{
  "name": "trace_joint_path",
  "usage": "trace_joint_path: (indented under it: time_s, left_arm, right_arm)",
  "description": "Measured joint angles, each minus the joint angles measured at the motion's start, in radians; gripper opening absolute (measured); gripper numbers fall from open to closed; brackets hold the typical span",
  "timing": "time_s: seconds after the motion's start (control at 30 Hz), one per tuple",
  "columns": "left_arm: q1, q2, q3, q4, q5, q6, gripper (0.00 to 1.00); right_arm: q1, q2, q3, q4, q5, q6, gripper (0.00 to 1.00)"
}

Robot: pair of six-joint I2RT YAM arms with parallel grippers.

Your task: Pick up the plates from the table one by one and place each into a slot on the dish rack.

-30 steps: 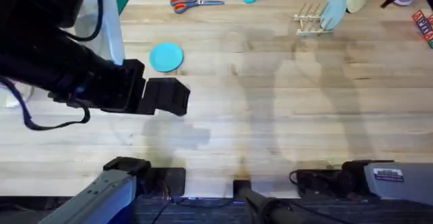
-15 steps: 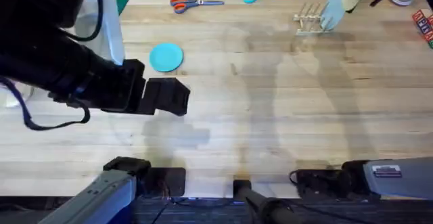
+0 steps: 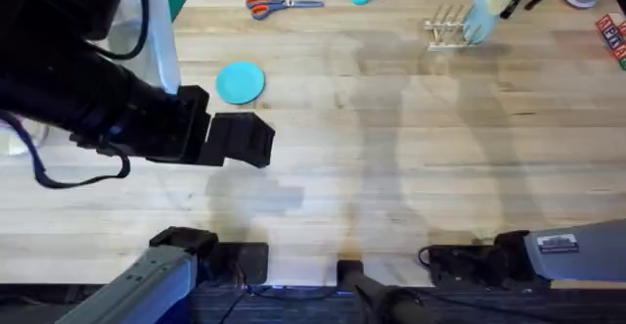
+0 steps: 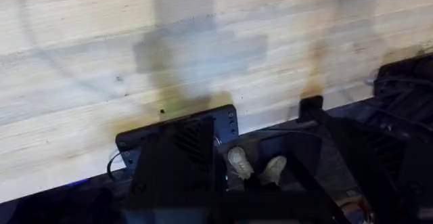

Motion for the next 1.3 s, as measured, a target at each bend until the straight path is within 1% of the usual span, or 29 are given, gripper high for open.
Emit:
trace_joint_path:
  time_s: [0.17,0.67,1.17,1.3]
  left_arm:
    - [0.000,0.000,0.000,0.000,0.000,0.000,0.993]
    - [0.000,0.000,0.000,0.000,0.000,0.000,0.993]
    - [0.000,0.000,0.000,0.000,0.000,0.000,0.993]
    - [0.000,0.000,0.000,0.000,0.000,0.000,0.994]
  right_arm:
    - [0.000,0.020,0.000,0.009,-0.021,0.000,0.028]
    - [-0.014,0.034,0.000,0.019,-0.028,0.000,0.029]
    - [-0.021,0.104,0.000,0.046,-0.029,0.000,0.029]
    - [-0.023,0.110,0.000,0.054,-0.051,0.000,0.028]
